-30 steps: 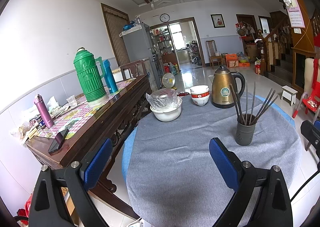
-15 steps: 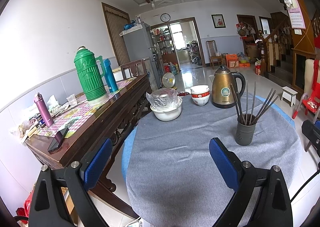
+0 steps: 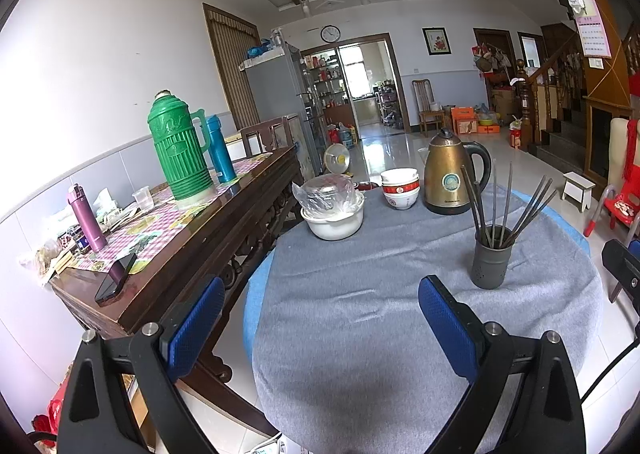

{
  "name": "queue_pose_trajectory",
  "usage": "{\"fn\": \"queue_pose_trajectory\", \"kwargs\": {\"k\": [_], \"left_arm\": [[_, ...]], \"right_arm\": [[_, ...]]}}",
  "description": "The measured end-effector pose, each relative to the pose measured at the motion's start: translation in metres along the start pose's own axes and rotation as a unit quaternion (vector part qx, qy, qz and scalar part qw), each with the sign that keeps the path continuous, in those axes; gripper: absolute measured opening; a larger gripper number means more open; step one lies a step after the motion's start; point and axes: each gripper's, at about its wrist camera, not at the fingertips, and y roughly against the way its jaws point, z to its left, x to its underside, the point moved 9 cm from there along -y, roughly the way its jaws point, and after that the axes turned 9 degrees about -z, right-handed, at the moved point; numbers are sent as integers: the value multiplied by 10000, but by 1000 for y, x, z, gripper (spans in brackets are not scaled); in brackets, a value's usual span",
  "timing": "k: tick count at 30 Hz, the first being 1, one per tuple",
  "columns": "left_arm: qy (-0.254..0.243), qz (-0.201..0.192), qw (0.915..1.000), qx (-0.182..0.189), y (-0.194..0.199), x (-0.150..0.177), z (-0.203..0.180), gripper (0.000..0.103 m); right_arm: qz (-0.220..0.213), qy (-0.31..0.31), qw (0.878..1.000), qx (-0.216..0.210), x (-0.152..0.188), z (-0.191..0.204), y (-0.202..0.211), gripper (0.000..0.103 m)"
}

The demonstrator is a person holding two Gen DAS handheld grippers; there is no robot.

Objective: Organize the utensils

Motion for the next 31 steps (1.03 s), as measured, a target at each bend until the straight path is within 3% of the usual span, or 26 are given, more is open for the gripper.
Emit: {"fn": "queue_pose_trajectory", "kwargs": {"k": [9, 17, 23, 26, 31], "left_arm": [[76, 76, 9999, 58, -10, 0, -6, 97], [142, 262, 9995, 117, -34, 3, -18, 97], [227, 404, 9988, 146, -59, 11, -21, 97], [316, 625, 9975, 101, -85, 25, -17, 98], [580, 1422, 9881, 0, -158, 84, -7, 97]], "right_arm": [[-16, 91, 9999, 42, 0, -4, -2, 68], [-87, 145, 9995, 270, -9, -30, -5, 68], [102, 181, 9990, 407, -5, -50, -29, 70], [347, 134, 9975, 595, 6, -71, -53, 70], [968, 79, 9883, 1174, 49, -133, -104, 71]]}}
